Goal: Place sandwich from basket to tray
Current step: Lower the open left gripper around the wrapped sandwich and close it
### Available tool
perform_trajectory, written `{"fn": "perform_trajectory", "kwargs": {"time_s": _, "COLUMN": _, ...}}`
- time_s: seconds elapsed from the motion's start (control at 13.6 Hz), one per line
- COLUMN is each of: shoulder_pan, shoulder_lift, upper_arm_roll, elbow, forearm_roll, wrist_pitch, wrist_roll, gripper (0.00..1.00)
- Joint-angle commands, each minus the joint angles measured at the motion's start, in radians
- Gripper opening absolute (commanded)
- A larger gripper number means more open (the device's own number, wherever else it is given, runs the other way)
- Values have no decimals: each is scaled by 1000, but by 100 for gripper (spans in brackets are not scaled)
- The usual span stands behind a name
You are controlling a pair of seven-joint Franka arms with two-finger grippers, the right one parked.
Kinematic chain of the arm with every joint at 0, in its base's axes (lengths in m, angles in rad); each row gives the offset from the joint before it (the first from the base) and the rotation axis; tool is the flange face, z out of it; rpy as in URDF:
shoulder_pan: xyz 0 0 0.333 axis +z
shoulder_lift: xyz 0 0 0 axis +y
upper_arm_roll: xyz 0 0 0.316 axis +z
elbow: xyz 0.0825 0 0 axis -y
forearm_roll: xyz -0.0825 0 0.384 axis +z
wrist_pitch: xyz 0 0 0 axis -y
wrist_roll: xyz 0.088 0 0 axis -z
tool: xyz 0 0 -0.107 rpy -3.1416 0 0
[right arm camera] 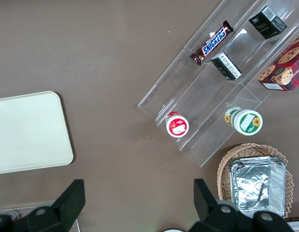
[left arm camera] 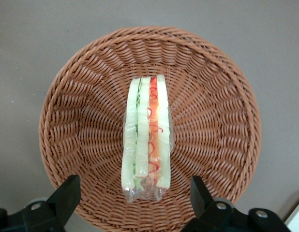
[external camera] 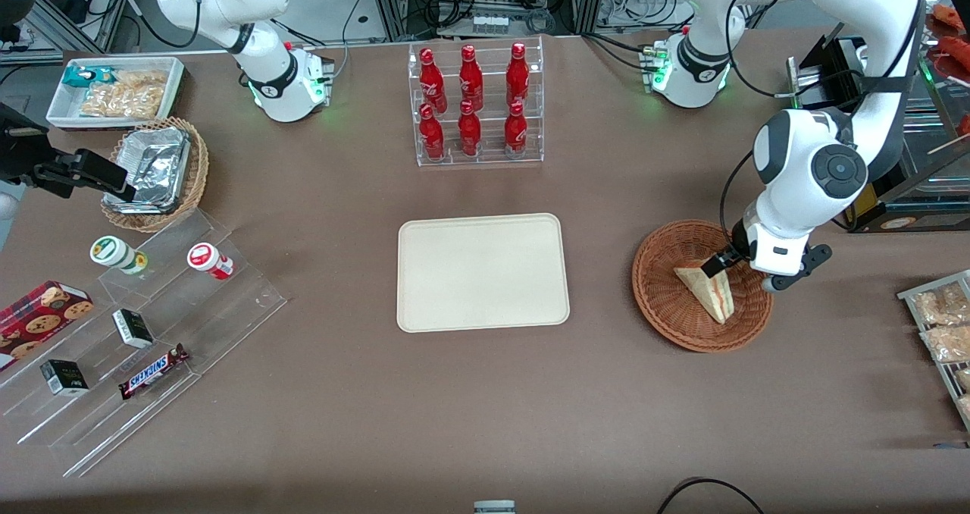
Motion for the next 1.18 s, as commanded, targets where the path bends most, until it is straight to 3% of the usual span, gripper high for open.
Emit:
{"fn": "perform_trajectory", "kwargs": {"time_s": 0.0, "shoulder_pan": -2, "shoulder_lift": 20, "upper_arm_roll": -8, "elbow": -19, "forearm_roll": -7, "wrist_pitch": 77, "wrist_roll": -129, "gripper": 100}}
{"fn": "perform_trajectory", "kwargs": {"time_s": 0.66, "shoulder_pan": -5, "shoulder_lift": 116, "upper_arm_roll": -10, "elbow": -11, "forearm_roll": 8, "wrist_pitch": 105, "wrist_roll": -79, "gripper": 98}}
{"fn": "perform_trajectory", "kwargs": {"time_s": 0.74, "shoulder_pan": -5, "shoulder_lift": 126, "upper_arm_roll": -8, "elbow": -4, "forearm_roll": 7, "wrist_pitch": 109, "wrist_roll": -80, "gripper": 85}}
{"fn": "perform_trajectory", "kwargs": {"time_s": 0.96, "shoulder_pan": -4, "shoulder_lift": 126, "upper_arm_roll": -8, "elbow": 13, "forearm_roll": 7, "wrist_pitch": 100, "wrist_roll": -80, "gripper": 22}}
{"fn": "perform_trajectory", "kwargs": {"time_s": 1.03, "shoulder_pan": -4, "shoulder_lift": 123, "upper_arm_roll": -8, "elbow": 23, "forearm_roll": 7, "wrist_pitch": 96, "wrist_roll": -80, "gripper": 12}}
{"fn": "perform_trajectory", "kwargs": {"time_s": 1.11, "shoulder_pan": -4, "shoulder_lift": 123, "upper_arm_roll": -8, "elbow": 35, "forearm_roll": 7, "wrist_pitch": 83, "wrist_roll": -82, "gripper": 9}}
